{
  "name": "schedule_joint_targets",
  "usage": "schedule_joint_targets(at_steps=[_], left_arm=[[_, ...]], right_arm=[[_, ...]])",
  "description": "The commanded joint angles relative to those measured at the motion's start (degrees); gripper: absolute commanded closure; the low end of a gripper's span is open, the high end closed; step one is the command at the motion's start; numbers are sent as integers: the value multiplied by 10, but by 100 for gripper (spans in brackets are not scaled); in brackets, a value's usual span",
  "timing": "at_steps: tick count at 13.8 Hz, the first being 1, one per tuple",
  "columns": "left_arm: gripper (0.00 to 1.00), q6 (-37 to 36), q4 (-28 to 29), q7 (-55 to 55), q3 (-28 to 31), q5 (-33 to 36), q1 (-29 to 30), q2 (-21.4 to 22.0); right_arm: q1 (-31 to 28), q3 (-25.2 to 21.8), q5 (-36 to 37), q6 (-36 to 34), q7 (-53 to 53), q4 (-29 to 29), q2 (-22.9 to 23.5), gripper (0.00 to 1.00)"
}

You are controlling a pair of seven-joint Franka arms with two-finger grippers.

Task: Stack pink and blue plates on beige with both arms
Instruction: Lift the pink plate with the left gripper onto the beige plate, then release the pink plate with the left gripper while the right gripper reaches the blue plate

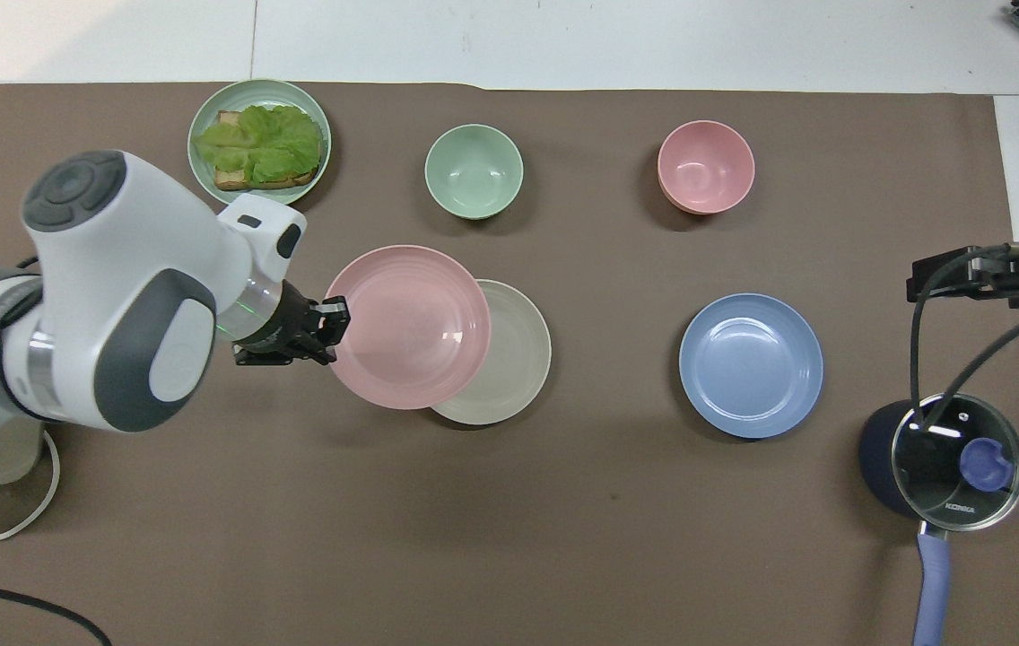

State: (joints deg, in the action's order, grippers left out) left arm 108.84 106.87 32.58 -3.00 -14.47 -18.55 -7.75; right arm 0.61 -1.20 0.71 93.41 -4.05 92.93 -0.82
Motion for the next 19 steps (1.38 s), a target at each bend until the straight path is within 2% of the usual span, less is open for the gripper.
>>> schedule_joint_targets(at_steps=[1,3,6,7,8,10,13,16,19], left_arm=[[100,98,51,2,12,-22,-41,-15],[100,152,68,1,12,-23,-60,-35],[100,162,69,0,12,-23,-66,-39],[45,163,69,-4,12,-23,-65,-40],[0,166,68,-5,12,-23,-65,-40],[0,165,62,-7,13,-23,-61,-43],[0,154,45,-8,19,-7,-35,-39],[0,116,6,-49,19,69,25,-32],[0,53,-41,-118,19,124,86,-24]], right_arm=[[-9,2,-13,8,19,16,-14,0],[-9,2,-13,10,19,16,-14,0],[-9,2,-13,11,19,18,-14,0],[-10,2,-13,12,19,20,-14,0],[-10,2,-13,14,19,22,-15,0],[-10,2,-13,49,19,45,-26,0],[-19,3,-13,67,41,93,-37,0],[-28,2,-31,151,48,176,-38,0],[-47,2,-62,278,79,288,-31,0]])
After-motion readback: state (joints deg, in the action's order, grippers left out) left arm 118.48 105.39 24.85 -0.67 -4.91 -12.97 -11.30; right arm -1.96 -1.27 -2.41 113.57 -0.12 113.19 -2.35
